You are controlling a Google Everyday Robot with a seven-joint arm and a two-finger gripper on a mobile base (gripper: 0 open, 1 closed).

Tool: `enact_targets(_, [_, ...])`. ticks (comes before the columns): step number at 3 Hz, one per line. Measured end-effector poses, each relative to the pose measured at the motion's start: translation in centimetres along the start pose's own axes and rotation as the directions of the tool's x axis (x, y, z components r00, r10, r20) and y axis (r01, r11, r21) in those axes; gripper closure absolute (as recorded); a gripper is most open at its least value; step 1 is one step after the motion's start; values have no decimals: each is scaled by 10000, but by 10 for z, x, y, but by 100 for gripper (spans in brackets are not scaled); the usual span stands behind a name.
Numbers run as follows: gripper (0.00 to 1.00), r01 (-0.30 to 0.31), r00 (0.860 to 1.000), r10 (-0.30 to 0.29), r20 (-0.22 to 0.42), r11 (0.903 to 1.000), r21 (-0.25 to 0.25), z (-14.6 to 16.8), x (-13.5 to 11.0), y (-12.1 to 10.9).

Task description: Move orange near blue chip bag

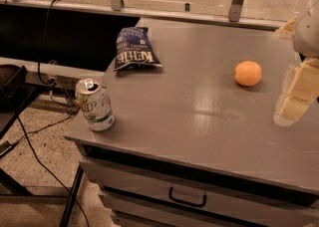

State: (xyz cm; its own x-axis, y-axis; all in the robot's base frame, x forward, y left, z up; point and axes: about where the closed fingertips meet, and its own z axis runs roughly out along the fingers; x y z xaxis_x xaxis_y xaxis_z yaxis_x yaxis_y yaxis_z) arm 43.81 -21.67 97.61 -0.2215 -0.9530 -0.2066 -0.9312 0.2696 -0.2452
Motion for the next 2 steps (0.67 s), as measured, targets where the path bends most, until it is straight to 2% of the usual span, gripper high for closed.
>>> enact_targets(1, [0,6,10000,-6,4,10000,5,0,0,0])
enact_targets(2, [0,334,9994,-336,116,9993,177,14,-7,-15])
